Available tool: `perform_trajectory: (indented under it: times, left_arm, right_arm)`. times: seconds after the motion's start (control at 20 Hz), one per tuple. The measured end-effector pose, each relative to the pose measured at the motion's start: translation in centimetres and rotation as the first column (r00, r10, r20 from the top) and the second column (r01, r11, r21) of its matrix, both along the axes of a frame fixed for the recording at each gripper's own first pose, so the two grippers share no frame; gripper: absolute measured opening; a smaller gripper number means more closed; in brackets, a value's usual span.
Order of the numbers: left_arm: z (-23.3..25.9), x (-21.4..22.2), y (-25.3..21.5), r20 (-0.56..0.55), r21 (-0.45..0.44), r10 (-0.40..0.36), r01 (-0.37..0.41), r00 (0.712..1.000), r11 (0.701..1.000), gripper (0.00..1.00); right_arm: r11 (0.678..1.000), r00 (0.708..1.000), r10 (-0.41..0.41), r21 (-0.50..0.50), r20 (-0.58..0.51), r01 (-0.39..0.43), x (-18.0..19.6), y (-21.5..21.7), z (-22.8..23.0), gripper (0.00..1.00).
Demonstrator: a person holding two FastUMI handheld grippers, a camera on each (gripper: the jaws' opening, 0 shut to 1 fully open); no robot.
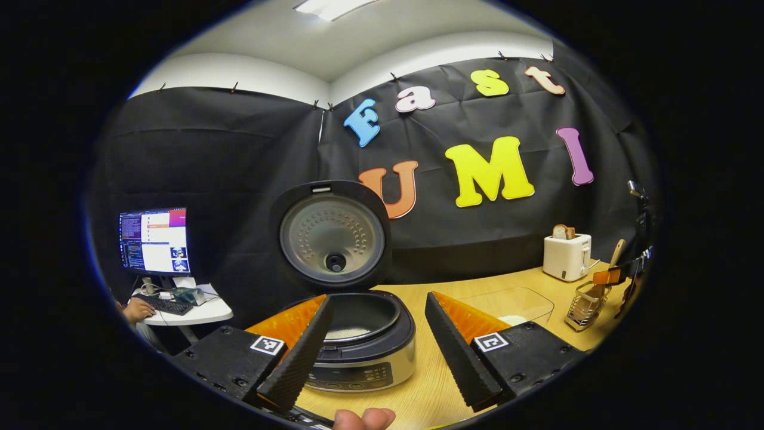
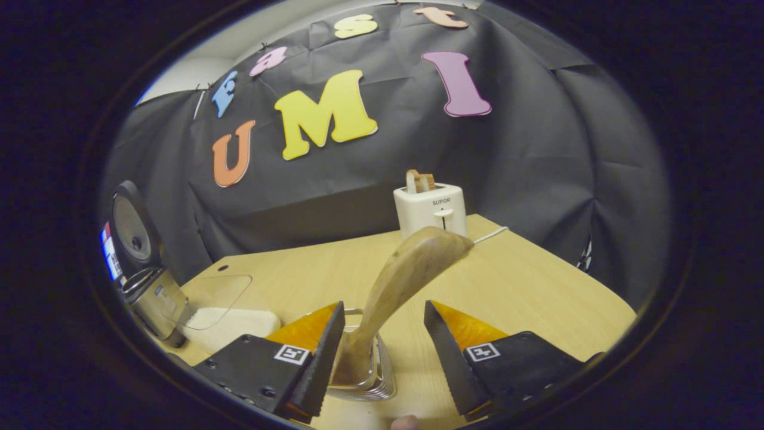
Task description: Close the left gripper, press the button to open the rice cooker; take a wooden spoon from the chopstick holder with the right hand, scoop a spoonful of rice and pour it into the rice cooker, then put the wooden spoon back into the chopstick holder.
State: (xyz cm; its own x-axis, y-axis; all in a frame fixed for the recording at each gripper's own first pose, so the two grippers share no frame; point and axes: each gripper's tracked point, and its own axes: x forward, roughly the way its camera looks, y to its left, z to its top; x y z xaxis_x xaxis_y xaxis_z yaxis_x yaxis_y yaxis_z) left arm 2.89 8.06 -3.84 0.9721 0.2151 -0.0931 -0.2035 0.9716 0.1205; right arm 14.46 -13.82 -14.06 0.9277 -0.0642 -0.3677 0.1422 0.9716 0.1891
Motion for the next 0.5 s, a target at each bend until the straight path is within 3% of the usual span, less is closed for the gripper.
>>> perform_trajectory:
  times: [0.1,0.15,0.2,0.3,0.45,0.5]
  left_arm:
    - [-0.2,0.2,0.2,-0.002,-0.006,0.008,-0.008,1.0,1.0,0.99]
    - [-0.1,0.2,0.2,0.001,-0.01,0.008,-0.008,1.0,1.0,0.99]
    - [0.0,0.4,0.2,0.007,-0.019,0.009,-0.009,1.0,1.0,0.99]
    - [-0.4,0.4,-0.1,-0.003,-0.026,0.007,-0.007,1.0,1.0,0.99]
    - [-0.8,0.3,0.1,-0.007,-0.025,0.002,-0.002,1.0,1.0,0.99]
    - [-0.7,0.3,0.2,-0.002,-0.033,0.001,-0.001,1.0,0.999,0.99]
  right_arm:
    - [1.0,1.0,0.007,-0.022,0.005,-0.007,0.4,0.2,0.2,0.51]
    - [1.0,1.0,0.015,-0.024,0.004,-0.015,0.6,0.4,0.3,0.48]
    - [0.999,1.0,0.023,-0.028,-0.004,-0.023,0.6,0.8,0.3,0.34]
    - [0.999,1.0,0.018,-0.043,-0.008,-0.019,0.7,0.8,0.4,0.27]
    - [0.997,0.997,0.073,-0.024,0.023,-0.073,0.4,2.8,1.5,0.18]
    - [0.996,0.997,0.069,-0.057,0.024,-0.068,0.4,2.7,1.7,0.09]
